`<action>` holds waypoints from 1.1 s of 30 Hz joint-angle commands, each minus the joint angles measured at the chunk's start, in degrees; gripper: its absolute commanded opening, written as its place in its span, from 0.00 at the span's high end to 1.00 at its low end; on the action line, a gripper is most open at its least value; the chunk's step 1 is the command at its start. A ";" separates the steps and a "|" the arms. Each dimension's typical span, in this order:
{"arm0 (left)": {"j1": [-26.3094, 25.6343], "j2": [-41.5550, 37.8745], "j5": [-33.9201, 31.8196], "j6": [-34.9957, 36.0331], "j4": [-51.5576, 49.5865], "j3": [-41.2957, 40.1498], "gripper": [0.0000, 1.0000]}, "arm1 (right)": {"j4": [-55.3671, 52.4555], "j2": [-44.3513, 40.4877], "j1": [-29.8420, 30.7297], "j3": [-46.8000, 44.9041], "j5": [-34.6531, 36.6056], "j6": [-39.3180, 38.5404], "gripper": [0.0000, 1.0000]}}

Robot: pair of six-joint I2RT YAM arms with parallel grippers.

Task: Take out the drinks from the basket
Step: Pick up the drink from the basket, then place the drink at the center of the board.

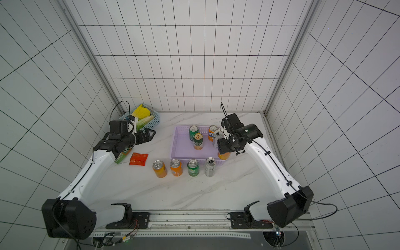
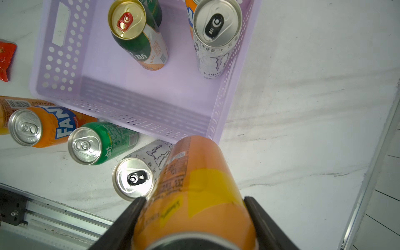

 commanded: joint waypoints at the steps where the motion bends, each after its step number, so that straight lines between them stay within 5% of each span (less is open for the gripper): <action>1: 0.03 0.49 0.23 0.97 1.04 -0.06 0.02 | -0.07 -2.34 0.50 -2.77 0.91 1.57 0.39; 33: 0.09 0.63 0.10 1.04 0.93 0.00 0.02 | 12.33 -6.22 -0.18 -23.16 3.98 5.49 0.38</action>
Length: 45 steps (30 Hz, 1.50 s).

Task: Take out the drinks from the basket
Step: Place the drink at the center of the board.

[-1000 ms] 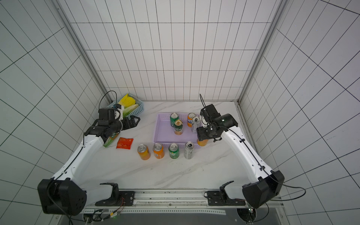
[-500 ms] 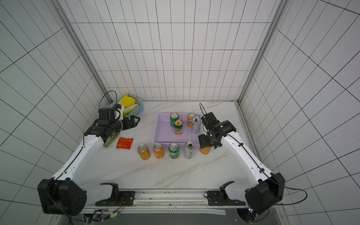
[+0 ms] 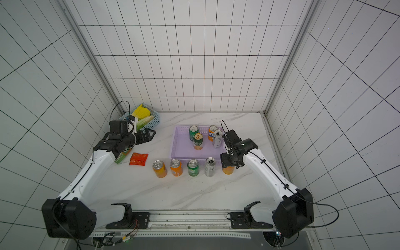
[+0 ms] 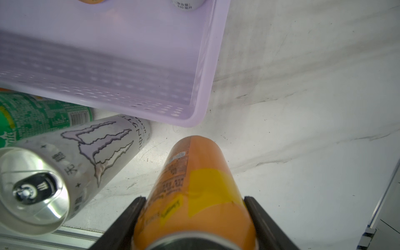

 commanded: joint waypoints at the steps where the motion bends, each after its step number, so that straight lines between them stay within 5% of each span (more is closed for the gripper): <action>1: 0.02 0.60 0.08 0.75 0.88 0.00 0.02 | 3.66 -1.53 -0.17 -2.15 1.45 0.81 0.39; 31: 0.02 0.45 0.73 0.67 0.87 0.09 0.02 | 12.92 0.86 -0.37 -12.43 1.01 2.65 0.35; 45: 0.02 0.54 1.37 0.66 0.86 0.10 0.02 | 12.00 -1.24 -0.36 -12.27 1.15 3.36 0.20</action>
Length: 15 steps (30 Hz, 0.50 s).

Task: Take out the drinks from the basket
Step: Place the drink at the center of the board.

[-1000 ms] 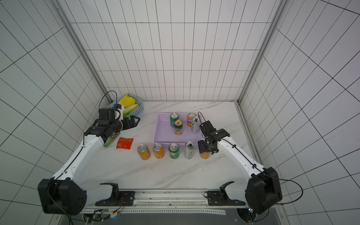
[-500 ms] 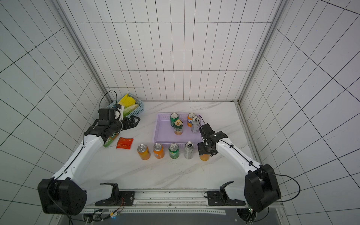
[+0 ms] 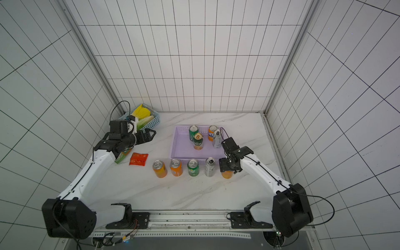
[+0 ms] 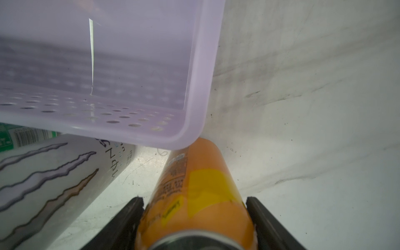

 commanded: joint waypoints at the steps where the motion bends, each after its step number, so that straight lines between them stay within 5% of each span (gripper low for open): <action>1: 0.03 0.35 0.56 0.63 0.86 0.10 0.02 | -0.24 -1.51 -0.25 -0.53 0.61 0.60 0.18; 15: 0.02 0.58 0.56 0.70 0.90 0.05 0.02 | -4.88 -4.75 -0.31 5.76 0.06 -0.09 0.01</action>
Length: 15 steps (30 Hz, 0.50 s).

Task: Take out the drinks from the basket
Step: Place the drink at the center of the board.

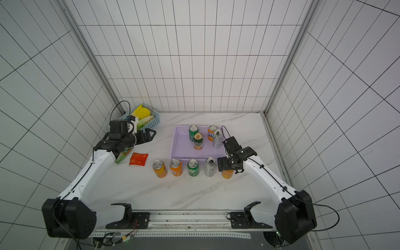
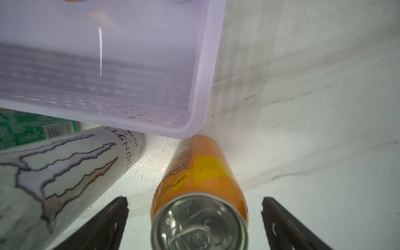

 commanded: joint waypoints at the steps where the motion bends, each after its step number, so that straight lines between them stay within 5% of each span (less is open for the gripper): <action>1: 0.05 0.57 0.34 0.66 0.82 0.07 0.02 | -2.87 -1.61 -0.24 4.03 0.61 -0.19 0.01; 15: 0.07 0.82 0.34 0.66 0.87 0.12 0.02 | -7.88 -1.22 -2.88 16.16 1.32 -3.17 0.01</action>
